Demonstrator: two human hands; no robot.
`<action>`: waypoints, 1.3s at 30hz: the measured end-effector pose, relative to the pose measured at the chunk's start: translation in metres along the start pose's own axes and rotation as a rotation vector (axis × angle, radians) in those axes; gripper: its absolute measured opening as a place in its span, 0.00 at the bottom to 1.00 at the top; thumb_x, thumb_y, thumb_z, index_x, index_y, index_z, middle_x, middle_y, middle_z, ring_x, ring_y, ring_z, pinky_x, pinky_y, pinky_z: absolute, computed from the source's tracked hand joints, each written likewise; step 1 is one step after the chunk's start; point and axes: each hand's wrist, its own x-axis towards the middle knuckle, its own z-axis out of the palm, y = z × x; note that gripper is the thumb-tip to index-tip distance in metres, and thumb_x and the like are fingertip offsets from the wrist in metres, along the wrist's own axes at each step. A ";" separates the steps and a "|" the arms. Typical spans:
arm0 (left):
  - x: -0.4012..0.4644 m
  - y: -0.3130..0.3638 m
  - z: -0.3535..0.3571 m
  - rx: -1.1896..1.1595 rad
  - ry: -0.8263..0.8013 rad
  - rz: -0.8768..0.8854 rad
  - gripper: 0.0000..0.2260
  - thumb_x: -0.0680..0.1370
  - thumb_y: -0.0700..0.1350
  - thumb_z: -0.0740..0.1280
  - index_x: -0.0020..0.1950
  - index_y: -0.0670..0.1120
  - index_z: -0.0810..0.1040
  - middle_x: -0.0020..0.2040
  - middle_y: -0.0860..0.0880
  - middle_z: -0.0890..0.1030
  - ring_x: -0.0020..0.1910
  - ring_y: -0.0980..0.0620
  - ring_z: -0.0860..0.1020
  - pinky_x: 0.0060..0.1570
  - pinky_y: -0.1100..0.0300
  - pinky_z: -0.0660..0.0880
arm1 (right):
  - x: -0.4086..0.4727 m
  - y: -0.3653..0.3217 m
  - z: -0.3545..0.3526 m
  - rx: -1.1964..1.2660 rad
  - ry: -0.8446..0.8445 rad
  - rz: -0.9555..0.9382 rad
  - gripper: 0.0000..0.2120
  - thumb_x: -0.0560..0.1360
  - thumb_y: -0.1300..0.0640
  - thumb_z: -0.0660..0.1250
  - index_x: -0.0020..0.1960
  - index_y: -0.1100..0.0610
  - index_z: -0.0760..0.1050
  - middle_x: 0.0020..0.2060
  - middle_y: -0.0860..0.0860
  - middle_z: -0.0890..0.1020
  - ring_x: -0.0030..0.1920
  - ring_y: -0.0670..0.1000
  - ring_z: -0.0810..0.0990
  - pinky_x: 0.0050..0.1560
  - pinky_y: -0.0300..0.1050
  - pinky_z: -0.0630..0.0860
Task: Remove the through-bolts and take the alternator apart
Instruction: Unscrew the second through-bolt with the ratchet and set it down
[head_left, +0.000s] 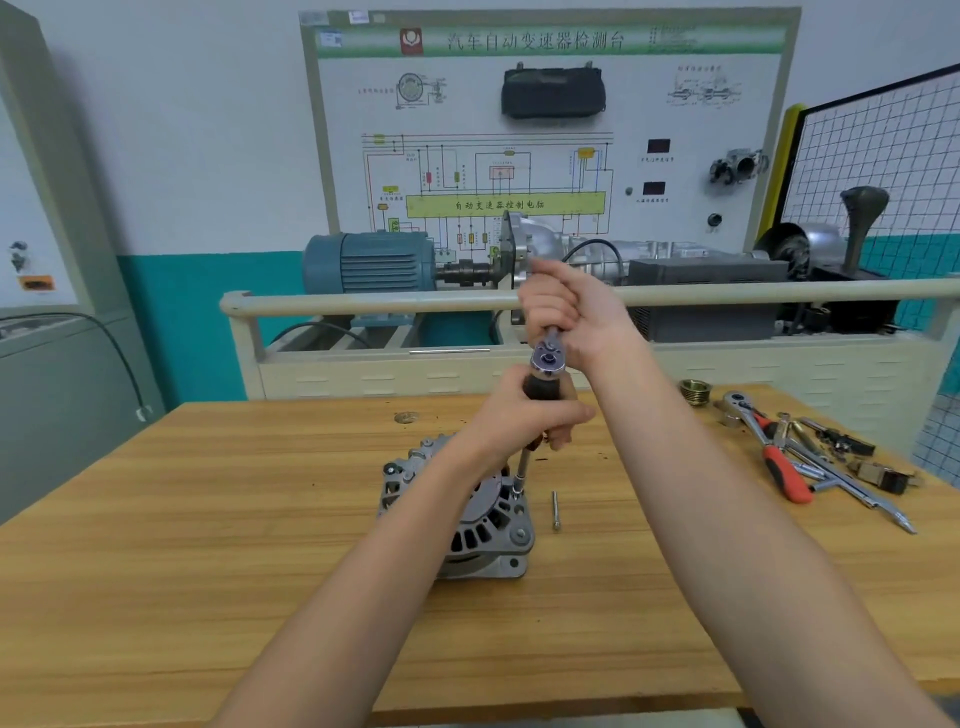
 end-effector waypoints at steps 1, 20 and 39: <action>0.001 0.002 -0.003 -0.014 -0.067 -0.020 0.17 0.72 0.33 0.69 0.25 0.47 0.71 0.21 0.51 0.70 0.24 0.51 0.67 0.33 0.58 0.69 | 0.005 -0.002 0.001 -0.039 -0.008 0.035 0.24 0.82 0.54 0.54 0.28 0.55 0.58 0.18 0.46 0.57 0.20 0.42 0.50 0.15 0.37 0.52; 0.008 -0.007 0.021 -0.077 0.647 -0.040 0.21 0.71 0.35 0.68 0.23 0.50 0.65 0.21 0.56 0.65 0.23 0.57 0.61 0.24 0.65 0.60 | -0.044 0.063 -0.017 0.025 -0.003 -0.932 0.19 0.79 0.59 0.56 0.29 0.54 0.62 0.22 0.48 0.62 0.23 0.48 0.61 0.26 0.40 0.66; 0.003 -0.012 0.020 -0.113 0.580 -0.125 0.16 0.73 0.35 0.69 0.29 0.45 0.65 0.28 0.47 0.65 0.27 0.54 0.60 0.26 0.62 0.59 | -0.036 0.072 -0.005 0.123 0.094 -0.947 0.17 0.79 0.60 0.55 0.32 0.54 0.61 0.21 0.48 0.61 0.21 0.47 0.59 0.24 0.39 0.62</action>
